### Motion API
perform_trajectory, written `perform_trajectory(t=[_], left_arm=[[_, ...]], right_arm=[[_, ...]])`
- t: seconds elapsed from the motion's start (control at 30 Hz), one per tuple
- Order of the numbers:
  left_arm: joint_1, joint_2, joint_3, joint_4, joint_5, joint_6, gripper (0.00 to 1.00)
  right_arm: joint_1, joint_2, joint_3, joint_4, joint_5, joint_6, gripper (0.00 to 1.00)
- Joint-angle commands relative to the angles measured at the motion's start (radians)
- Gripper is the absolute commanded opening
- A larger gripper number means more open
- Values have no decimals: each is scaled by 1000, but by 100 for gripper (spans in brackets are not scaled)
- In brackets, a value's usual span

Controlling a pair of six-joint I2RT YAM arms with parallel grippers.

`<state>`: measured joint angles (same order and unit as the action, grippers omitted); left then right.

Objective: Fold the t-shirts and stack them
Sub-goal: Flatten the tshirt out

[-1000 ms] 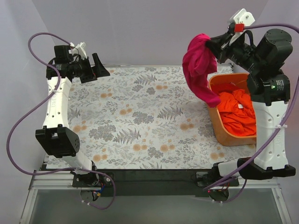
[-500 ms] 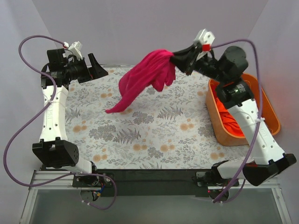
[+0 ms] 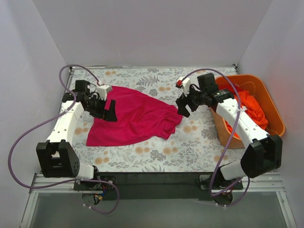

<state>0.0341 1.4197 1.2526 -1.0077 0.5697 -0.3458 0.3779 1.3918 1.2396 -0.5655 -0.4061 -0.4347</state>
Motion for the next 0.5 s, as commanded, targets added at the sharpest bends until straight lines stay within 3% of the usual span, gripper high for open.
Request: perform_trajectory(t=[0.0, 0.13, 0.47], left_arm=[[-60, -113, -125, -26, -97, 220, 93], [-68, -105, -245, -13, -192, 284, 84], [-69, -90, -429, 86, -401, 324, 84]], right_arm=[[9, 58, -17, -155, -14, -107, 85], [36, 116, -54, -165, 9, -116, 76], [130, 245, -62, -86, 16, -78, 74]])
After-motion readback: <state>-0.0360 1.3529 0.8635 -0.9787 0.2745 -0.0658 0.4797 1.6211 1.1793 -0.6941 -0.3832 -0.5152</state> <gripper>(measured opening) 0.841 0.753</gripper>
